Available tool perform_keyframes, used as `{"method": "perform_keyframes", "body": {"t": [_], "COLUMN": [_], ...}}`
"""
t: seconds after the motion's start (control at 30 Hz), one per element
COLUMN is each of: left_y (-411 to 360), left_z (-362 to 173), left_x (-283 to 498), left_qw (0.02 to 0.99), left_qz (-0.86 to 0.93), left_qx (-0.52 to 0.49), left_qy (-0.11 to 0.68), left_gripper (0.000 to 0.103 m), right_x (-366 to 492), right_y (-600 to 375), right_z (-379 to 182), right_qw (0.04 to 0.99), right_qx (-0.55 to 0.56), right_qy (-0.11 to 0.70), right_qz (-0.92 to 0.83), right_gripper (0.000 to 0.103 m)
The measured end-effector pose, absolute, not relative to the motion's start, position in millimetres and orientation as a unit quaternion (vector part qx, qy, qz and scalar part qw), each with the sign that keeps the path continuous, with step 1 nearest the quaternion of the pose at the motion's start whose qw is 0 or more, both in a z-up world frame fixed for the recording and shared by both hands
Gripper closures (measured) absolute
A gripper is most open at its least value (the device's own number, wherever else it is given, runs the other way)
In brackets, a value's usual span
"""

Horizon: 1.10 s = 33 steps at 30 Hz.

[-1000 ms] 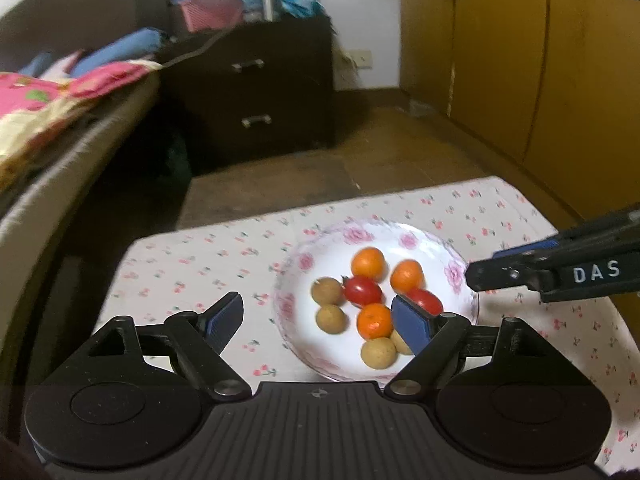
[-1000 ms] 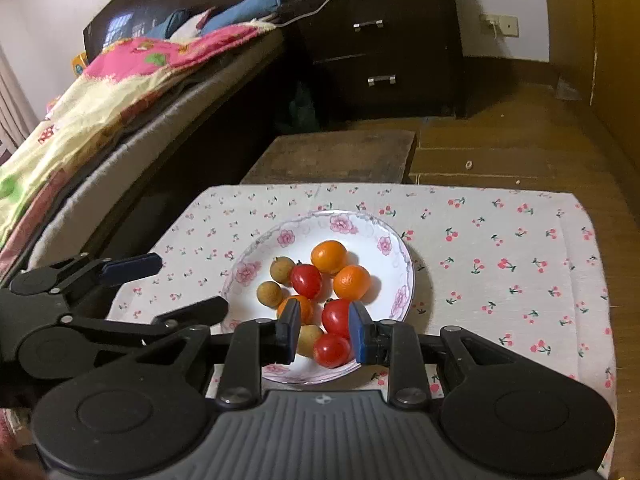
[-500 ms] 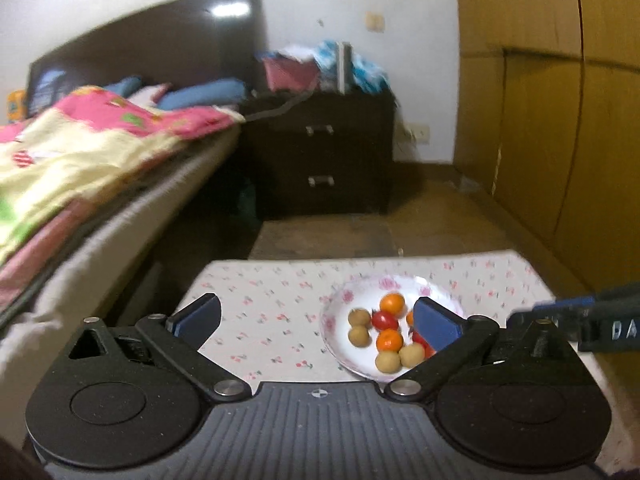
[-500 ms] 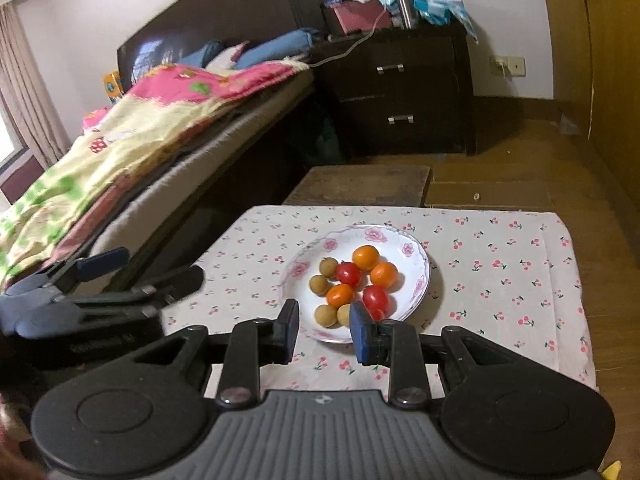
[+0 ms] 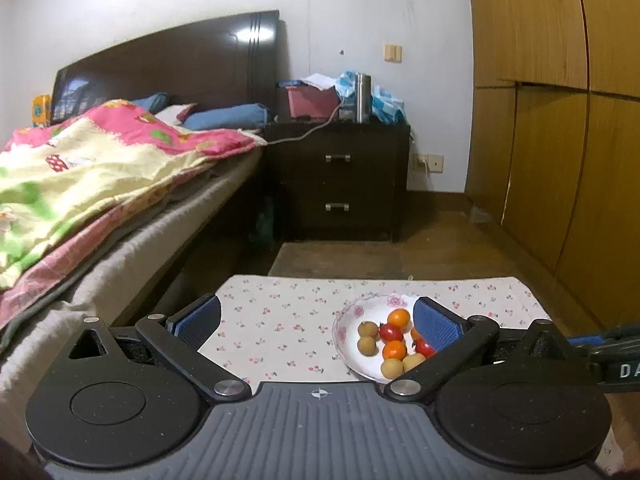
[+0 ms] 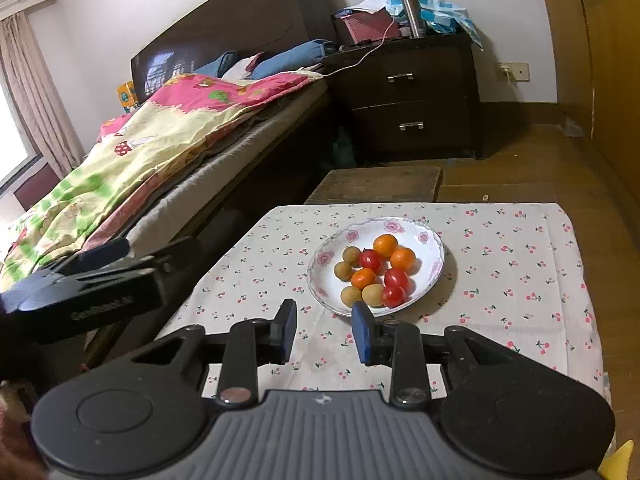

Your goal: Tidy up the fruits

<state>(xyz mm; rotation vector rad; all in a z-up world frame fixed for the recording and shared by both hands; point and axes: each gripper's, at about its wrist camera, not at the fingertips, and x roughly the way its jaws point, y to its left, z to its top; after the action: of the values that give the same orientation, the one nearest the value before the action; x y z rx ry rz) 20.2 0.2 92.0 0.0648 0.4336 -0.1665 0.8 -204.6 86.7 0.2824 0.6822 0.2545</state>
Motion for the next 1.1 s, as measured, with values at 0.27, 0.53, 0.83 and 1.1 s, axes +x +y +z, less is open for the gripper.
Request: {"method": "perform_keyframes", "body": {"t": [0.27, 0.53, 0.83, 1.1], "left_y": [11.5, 8.5, 0.4, -6.2], "left_z": [98.3, 69.6, 30.2, 22.4], "left_x": [-8.2, 11.6, 5.3, 2.1], "left_qw": [0.979, 0.963, 0.933, 0.925], "left_qz": [-0.083, -0.059, -0.07, -0.083], "left_qx": [-0.006, 0.021, 0.039, 0.045], "left_qy": [0.186, 0.262, 0.35, 0.368], "left_gripper": [0.0, 0.0, 0.0, 0.0], "right_x": [-8.7, -7.9, -4.5, -8.0], "right_y": [-202.7, -200.2, -193.7, -193.8], "right_z": [90.0, 77.9, 51.7, 41.6], "right_qw": [0.928, 0.92, 0.905, 0.898], "right_qx": [0.137, 0.133, 0.118, 0.115], "right_qy": [0.323, 0.349, 0.397, 0.413], "right_qz": [0.129, 0.123, 0.103, 0.097], "right_gripper": [0.068, 0.067, 0.067, 0.066]}}
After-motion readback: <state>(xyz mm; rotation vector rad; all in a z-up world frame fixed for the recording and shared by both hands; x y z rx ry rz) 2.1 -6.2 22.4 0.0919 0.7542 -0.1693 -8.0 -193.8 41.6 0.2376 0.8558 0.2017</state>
